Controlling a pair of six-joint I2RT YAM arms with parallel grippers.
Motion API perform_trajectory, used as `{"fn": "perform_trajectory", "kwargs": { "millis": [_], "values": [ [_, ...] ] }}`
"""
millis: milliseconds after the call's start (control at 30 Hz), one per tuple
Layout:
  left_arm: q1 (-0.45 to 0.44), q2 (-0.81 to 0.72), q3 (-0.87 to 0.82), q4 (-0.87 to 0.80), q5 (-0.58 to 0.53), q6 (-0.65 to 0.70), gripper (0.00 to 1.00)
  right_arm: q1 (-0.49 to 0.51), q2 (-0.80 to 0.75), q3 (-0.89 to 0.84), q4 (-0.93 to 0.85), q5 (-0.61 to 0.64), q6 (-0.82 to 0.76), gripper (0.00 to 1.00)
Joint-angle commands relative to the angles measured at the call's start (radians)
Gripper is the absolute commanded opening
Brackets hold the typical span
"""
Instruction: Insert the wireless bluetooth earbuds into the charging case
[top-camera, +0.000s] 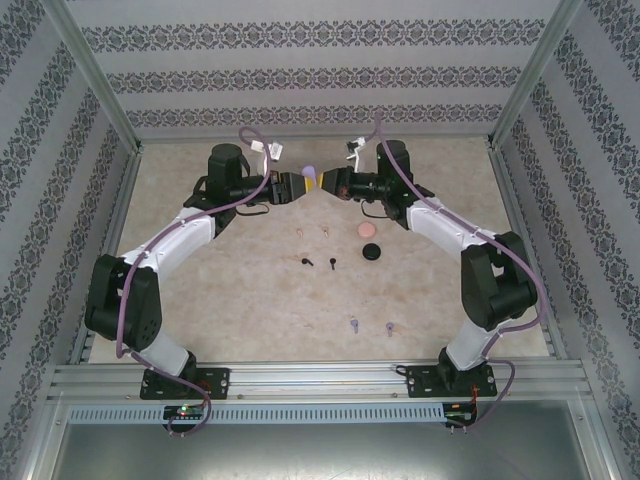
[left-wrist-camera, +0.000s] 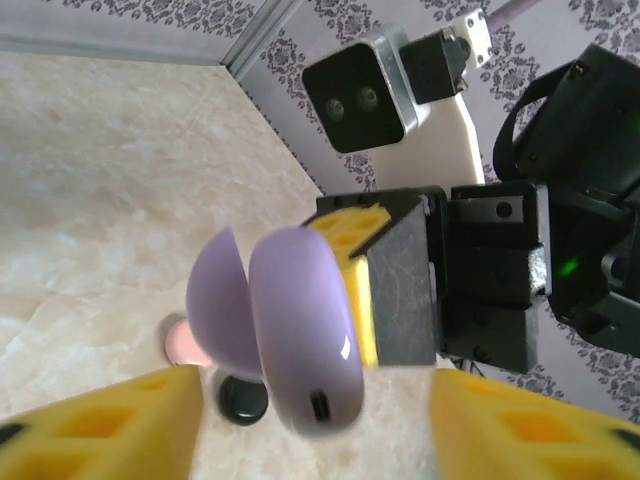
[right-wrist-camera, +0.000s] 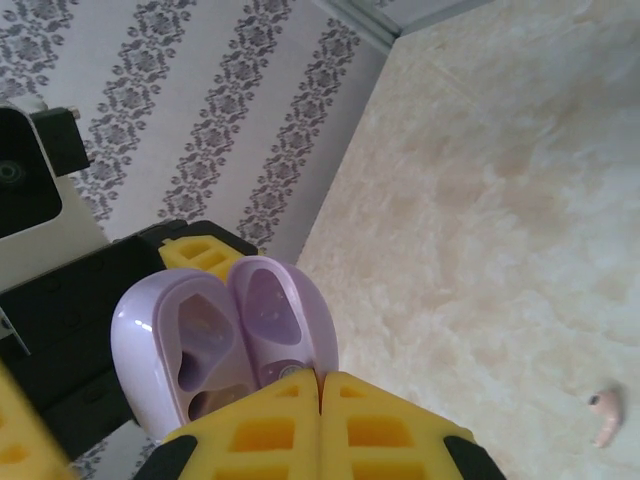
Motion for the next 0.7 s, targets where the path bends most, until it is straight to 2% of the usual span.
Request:
{"fn": "perform_trajectory", "kwargs": {
  "millis": [0, 100, 267, 433, 667],
  "values": [
    [0.018, -0.001, 0.074, -0.111, -0.02, 0.098, 0.71, -0.048, 0.016, 0.058, -0.114, 0.024, -0.123, 0.0],
    [0.038, 0.005, 0.128, -0.202, -0.014, 0.16, 0.78, -0.079, 0.026, 0.096, -0.198, 0.046, -0.207, 0.0],
    [0.045, 0.083, 0.296, -0.46, 0.023, 0.321, 0.82, -0.096, 0.05, 0.163, -0.331, 0.07, -0.381, 0.0],
    [0.045, 0.199, 0.48, -0.732, 0.05, 0.483, 0.84, -0.085, 0.066, 0.244, -0.515, 0.114, -0.588, 0.0],
    [0.044, 0.325, 0.646, -0.961, 0.13, 0.622, 0.79, -0.05, 0.072, 0.293, -0.675, 0.145, -0.801, 0.0]
  ]
}}
